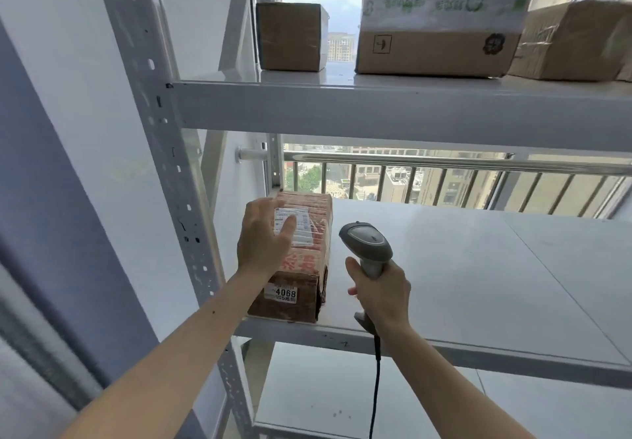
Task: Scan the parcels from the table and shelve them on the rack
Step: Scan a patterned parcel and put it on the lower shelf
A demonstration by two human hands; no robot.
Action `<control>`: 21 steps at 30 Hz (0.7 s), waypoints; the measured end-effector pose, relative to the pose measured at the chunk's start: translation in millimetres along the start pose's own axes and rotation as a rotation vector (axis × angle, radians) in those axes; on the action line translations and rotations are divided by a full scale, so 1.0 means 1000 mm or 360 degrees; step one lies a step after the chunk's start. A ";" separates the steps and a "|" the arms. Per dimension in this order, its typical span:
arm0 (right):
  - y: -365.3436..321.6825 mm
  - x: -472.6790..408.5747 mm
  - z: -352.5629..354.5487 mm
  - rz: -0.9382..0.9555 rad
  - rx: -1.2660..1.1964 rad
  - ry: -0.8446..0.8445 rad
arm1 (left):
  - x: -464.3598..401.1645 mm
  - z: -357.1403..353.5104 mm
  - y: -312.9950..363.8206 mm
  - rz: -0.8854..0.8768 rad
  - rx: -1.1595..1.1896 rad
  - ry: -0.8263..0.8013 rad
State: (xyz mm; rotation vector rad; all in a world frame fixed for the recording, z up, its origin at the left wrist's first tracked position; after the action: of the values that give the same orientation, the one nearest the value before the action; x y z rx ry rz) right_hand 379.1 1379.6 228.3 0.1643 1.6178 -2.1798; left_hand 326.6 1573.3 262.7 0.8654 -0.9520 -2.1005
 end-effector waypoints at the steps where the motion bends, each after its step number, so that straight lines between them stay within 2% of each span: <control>1: 0.002 0.001 0.007 -0.0007 0.0000 0.0037 | 0.000 -0.005 0.010 -0.0055 0.0029 -0.0023; 8: 0.022 0.009 0.074 -0.0127 0.0038 0.0416 | 0.029 -0.070 0.079 -0.0393 0.0212 -0.0399; 13: 0.040 0.026 0.140 -0.0176 0.0125 0.0699 | 0.071 -0.134 0.112 -0.0621 0.0157 -0.0655; 21: 0.068 0.081 0.265 -0.0292 0.0215 0.1075 | 0.169 -0.230 0.178 -0.0831 0.0124 -0.1094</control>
State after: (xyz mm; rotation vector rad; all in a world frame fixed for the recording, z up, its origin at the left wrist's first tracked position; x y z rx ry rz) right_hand 373.2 1094.6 224.7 0.9085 1.8687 -2.5411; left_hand 462.6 1266.2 238.7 0.4423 -1.2475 -2.9267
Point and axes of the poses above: each hand's wrist, its own x-axis away from the middle knuckle, its own z-axis out of the back of the hand, y = z × x, the point moved 1 cm from there along -x, towards the middle knuckle, and after that the axes turned 14 degrees about z, right-handed, at the moved point
